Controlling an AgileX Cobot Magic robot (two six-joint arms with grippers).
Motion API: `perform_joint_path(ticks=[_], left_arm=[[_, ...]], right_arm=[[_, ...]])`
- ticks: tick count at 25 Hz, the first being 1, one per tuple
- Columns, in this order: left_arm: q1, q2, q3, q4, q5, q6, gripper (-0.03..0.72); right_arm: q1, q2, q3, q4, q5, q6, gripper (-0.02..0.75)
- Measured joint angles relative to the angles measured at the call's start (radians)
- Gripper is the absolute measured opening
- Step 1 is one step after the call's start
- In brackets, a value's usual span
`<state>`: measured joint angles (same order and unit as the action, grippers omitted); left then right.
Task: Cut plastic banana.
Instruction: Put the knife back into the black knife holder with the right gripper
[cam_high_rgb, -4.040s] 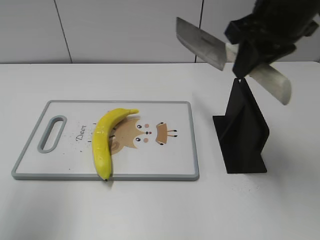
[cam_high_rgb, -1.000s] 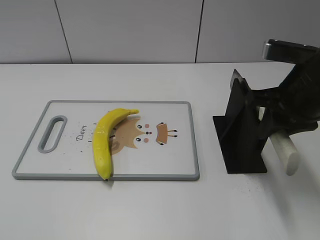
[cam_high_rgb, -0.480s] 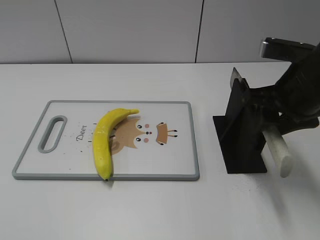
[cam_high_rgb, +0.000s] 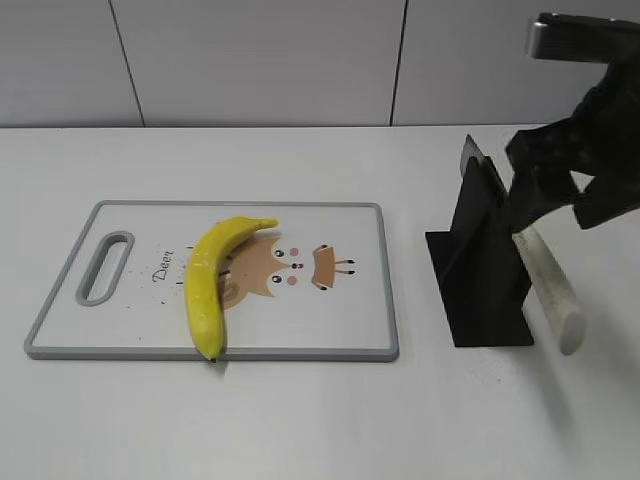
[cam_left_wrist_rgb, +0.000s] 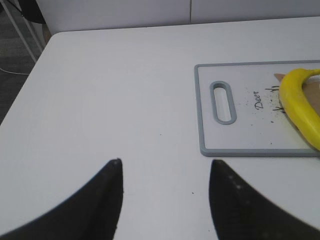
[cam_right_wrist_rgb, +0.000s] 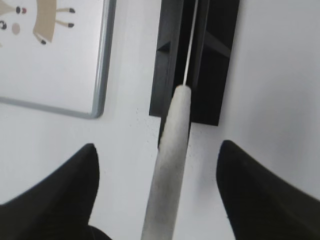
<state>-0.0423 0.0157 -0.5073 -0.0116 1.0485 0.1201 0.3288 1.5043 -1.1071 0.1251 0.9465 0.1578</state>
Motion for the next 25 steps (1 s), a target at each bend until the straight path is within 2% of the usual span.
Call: perform_joint_path(ticks=[4,7,13,20,25], left_arm=[[0.000,0.000,0.000,0.000,0.000,0.000,0.527],[0.000,0.000,0.000,0.000,0.000,0.000,0.535],[0.000,0.000,0.000,0.000,-0.001,0.000,0.651],[0.000,0.000,0.000,0.000,-0.001,0.000,0.663],[0.000,0.000,0.000,0.000,-0.001,0.000,0.648]], right_arm=[[0.000,-0.117,0.003,0.000,0.135,-0.099,0.571],[0.000,-0.258,0.042,0.001,0.164,-0.145,0.571],[0.000,-0.578,0.229,-0.001,0.050,-0.202,0.571],[0.000,-0.873,0.492,-0.017,-0.047,-0.224,0.572],[0.000,-1.034,0.596,-0.047,-0.050,-0.225,0.572]])
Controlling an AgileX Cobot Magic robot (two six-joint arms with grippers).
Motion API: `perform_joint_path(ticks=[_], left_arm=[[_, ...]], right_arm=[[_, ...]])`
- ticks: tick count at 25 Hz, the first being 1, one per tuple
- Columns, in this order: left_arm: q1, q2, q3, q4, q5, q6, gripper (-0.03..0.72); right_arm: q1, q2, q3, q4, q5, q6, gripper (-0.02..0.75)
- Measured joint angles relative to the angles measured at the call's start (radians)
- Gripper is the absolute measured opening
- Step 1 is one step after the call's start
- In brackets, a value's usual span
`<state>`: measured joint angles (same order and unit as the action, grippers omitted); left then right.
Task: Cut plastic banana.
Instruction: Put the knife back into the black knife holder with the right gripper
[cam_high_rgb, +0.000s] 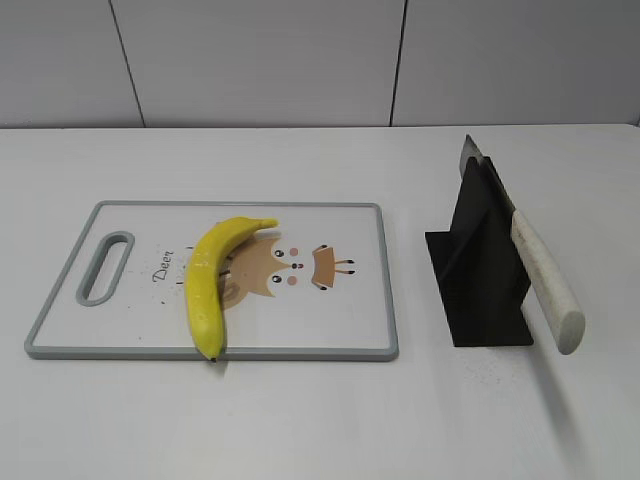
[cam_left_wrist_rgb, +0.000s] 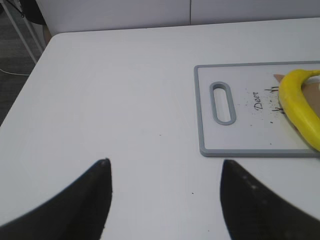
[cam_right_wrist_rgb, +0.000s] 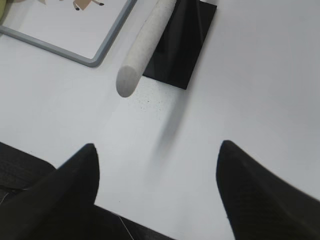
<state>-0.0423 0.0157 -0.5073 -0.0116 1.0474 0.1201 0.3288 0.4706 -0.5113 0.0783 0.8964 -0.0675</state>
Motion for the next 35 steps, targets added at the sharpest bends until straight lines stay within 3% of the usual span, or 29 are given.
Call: perform_joint_path(ticks=[22,35], left_arm=[[0.000,0.000,0.000,0.000,-0.001,0.000,0.593],[0.001,0.000,0.000,-0.003,-0.001,0.000,0.591]], right_arm=[[0.000,-0.459,0.094,-0.034,0.036,-0.002,0.572],[-0.021,-0.475,0.094,0.010,0.040,-0.002,0.572]])
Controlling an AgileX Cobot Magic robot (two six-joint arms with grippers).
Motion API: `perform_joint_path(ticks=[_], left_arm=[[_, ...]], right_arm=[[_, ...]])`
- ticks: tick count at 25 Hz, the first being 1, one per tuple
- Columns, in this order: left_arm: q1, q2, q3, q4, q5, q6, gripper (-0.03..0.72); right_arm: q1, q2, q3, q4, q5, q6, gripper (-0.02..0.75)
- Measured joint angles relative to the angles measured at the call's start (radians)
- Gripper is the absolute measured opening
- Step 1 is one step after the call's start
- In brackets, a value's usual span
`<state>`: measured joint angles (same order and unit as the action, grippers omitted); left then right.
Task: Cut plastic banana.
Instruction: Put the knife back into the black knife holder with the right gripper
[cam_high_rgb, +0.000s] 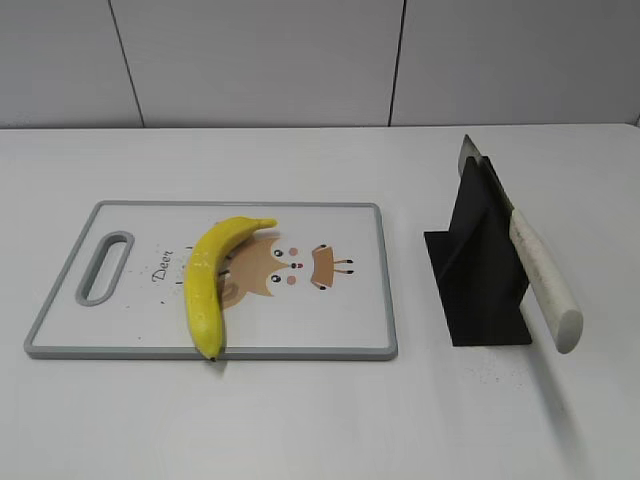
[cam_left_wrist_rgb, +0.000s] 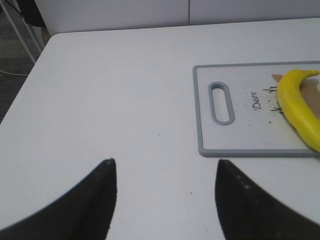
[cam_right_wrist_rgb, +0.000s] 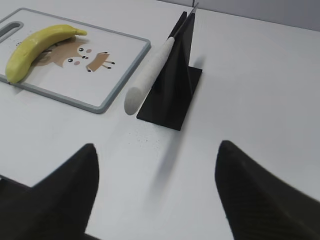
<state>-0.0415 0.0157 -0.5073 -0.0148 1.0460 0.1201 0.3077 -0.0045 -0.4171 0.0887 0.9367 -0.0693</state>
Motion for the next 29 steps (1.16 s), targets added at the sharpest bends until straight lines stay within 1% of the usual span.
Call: perform_joint_path(ticks=[4,9,12,29], left_arm=[[0.000,0.000,0.000,0.000,0.000,0.000,0.590],[0.000,0.000,0.000,0.000,0.000,0.000,0.589],[0.000,0.000,0.000,0.000,0.000,0.000,0.589],[0.000,0.000,0.000,0.000,0.000,0.000,0.579]], right_arm=[[-0.095,0.000,0.000,0.012,0.000,0.000,0.572],[-0.263,0.000,0.000,0.014,0.000,0.000,0.572],[-0.320,0.000,0.000,0.014,0.000,0.000,0.572],[-0.328,0.000,0.000,0.016,0.000,0.001,0.572]])
